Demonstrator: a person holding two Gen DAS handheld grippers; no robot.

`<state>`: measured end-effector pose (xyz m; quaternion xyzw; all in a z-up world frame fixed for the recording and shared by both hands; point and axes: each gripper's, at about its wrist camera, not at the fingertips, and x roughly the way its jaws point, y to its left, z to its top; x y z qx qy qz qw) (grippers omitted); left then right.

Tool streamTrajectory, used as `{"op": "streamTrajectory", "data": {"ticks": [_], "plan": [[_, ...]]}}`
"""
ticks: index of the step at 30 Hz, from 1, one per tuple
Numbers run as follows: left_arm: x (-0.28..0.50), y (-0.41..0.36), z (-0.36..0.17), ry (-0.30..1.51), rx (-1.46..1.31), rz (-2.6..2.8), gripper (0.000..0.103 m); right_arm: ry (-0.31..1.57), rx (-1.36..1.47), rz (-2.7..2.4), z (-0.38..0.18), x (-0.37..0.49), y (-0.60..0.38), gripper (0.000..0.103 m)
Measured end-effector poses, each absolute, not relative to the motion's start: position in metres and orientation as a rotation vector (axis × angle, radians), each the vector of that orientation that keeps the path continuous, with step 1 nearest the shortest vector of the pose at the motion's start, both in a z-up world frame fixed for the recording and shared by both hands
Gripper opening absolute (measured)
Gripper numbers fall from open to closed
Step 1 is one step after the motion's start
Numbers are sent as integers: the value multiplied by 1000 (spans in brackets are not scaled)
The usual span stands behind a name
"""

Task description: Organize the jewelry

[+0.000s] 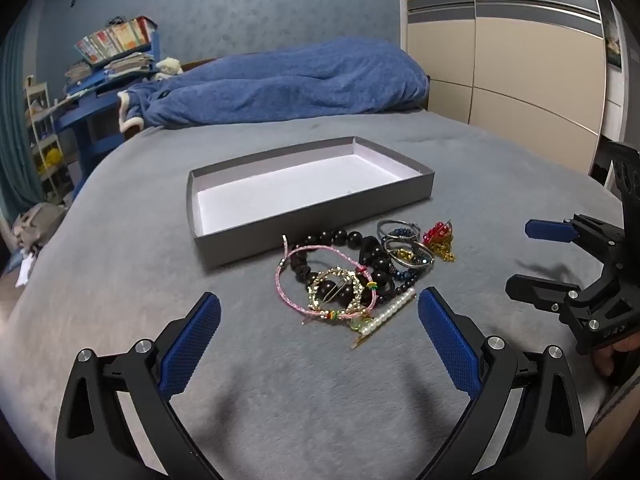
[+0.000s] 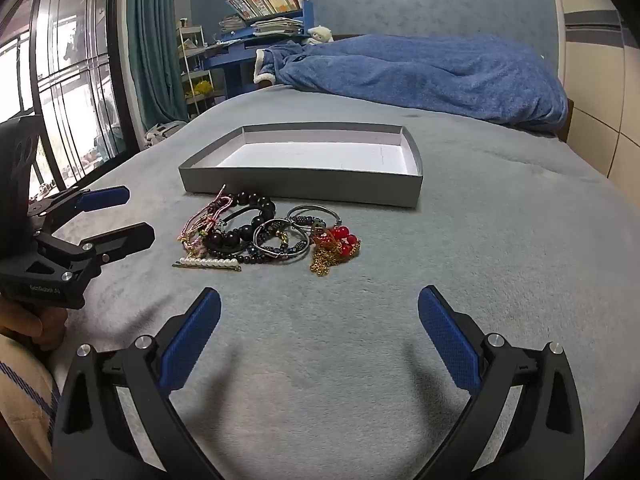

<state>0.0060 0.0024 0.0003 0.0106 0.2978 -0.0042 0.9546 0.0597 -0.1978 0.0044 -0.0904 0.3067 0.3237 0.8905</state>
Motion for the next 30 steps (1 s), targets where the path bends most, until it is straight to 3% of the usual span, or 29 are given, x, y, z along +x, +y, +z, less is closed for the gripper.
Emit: {"op": "streamTrajectory", "data": {"ticks": [30], "plan": [[5,0,0,605,24,-8,98,637,-186,673,5,59,-198,98]]}}
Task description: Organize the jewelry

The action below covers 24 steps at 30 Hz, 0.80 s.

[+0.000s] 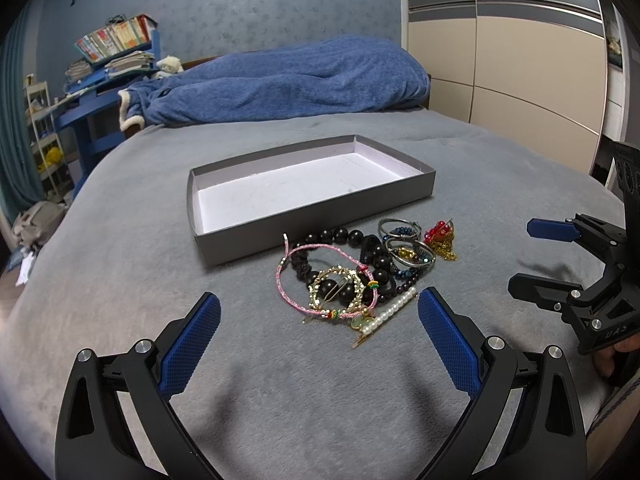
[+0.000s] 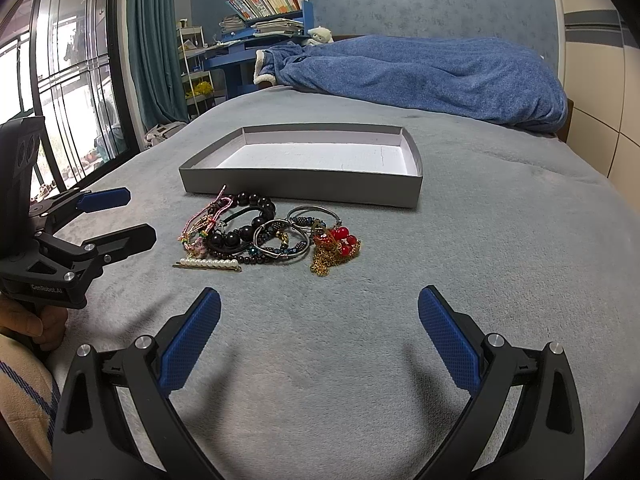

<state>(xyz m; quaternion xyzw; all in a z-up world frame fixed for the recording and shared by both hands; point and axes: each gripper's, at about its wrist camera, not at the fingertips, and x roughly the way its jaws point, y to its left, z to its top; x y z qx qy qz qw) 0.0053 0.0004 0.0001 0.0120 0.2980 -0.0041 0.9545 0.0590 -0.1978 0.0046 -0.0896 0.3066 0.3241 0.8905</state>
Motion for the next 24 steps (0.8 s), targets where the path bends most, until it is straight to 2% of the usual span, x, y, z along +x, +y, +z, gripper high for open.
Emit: {"op": "streamTrajectory", "data": {"ticks": [24], "plan": [[2,4,-2,606,23,-7,98,637,-185,674,4,59,-197,98]]}}
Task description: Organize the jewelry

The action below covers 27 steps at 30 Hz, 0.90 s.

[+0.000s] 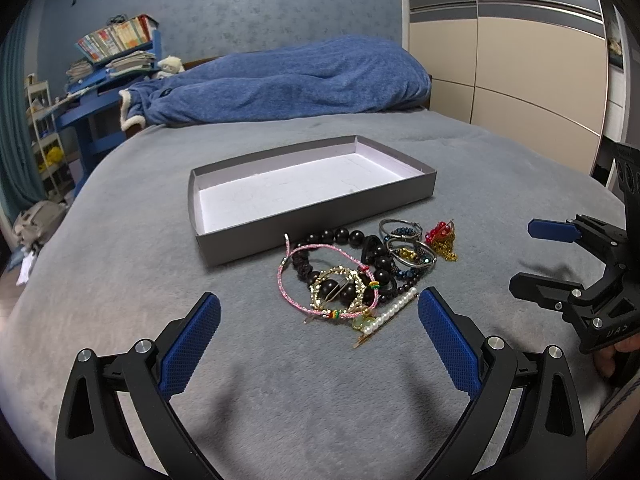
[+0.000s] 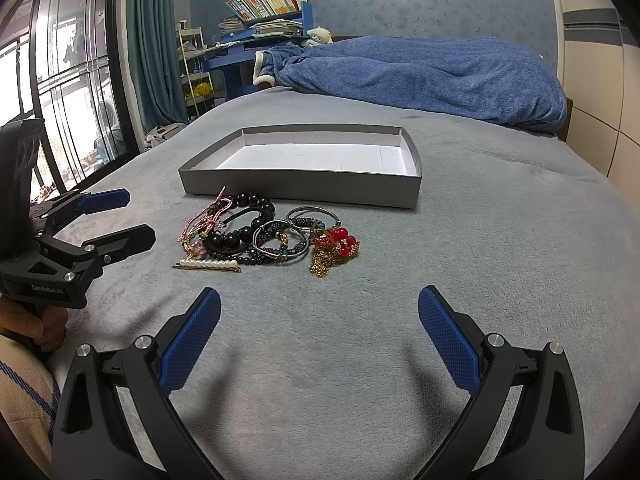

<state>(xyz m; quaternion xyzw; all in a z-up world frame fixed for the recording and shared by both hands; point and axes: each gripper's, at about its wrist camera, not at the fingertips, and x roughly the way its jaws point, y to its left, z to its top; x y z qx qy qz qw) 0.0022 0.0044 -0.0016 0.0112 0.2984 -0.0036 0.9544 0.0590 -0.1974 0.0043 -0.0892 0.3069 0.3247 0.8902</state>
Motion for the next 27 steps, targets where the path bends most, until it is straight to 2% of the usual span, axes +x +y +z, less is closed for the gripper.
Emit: {"op": "streamTrajectory", "data": {"ticks": [14,22,27], "plan": [[2,7,-7,625,16,-2,98,638,-187,673,4,59,-198,98],[20,0,-19,816,29,-26,98,700,-182,665,-1,71,-194,98],[28,-4,-23,821,41,-35,98,742,-142,684,-2,83,-197,98]]}}
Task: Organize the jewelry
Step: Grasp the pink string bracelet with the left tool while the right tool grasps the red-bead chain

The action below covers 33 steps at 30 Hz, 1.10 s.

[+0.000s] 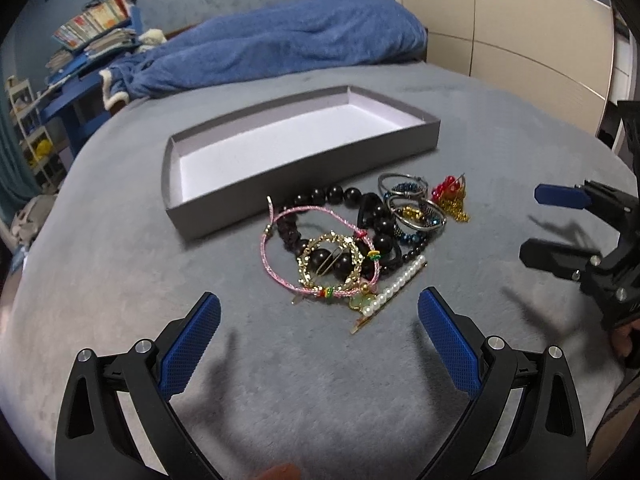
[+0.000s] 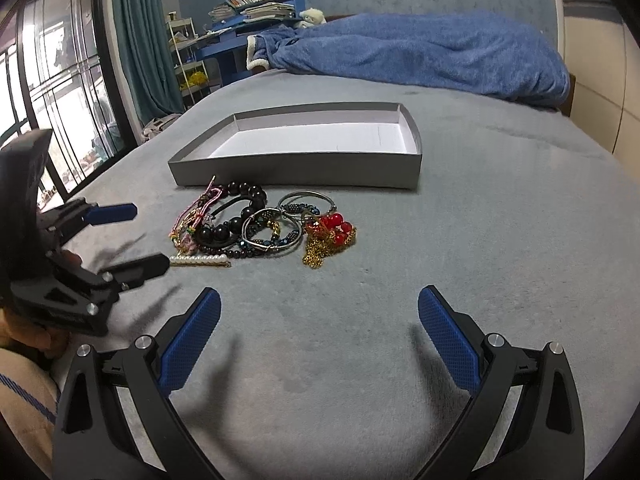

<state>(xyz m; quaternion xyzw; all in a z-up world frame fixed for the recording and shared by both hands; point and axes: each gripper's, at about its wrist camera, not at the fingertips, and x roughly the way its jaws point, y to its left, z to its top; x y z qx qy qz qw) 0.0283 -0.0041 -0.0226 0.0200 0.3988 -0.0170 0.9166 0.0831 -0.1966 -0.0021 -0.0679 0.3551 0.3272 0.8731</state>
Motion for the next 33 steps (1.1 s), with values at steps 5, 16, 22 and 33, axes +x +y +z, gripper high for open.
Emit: {"op": "streamTrajectory", "data": {"ticks": [5,16,22,33], "plan": [[32,3,-21,806,27,-16,98,769,-135,692,-2,95,-193,98],[52,12,-16,803,25,11,98,780,-176,694,0,121,-181,98],[68,18,-17,815,-82,-16,98,796,-159,714,-2,131,-178,98],[68,24,-30,823,-125,-64,76,838,-166,771,-9,144,-161,62]]}}
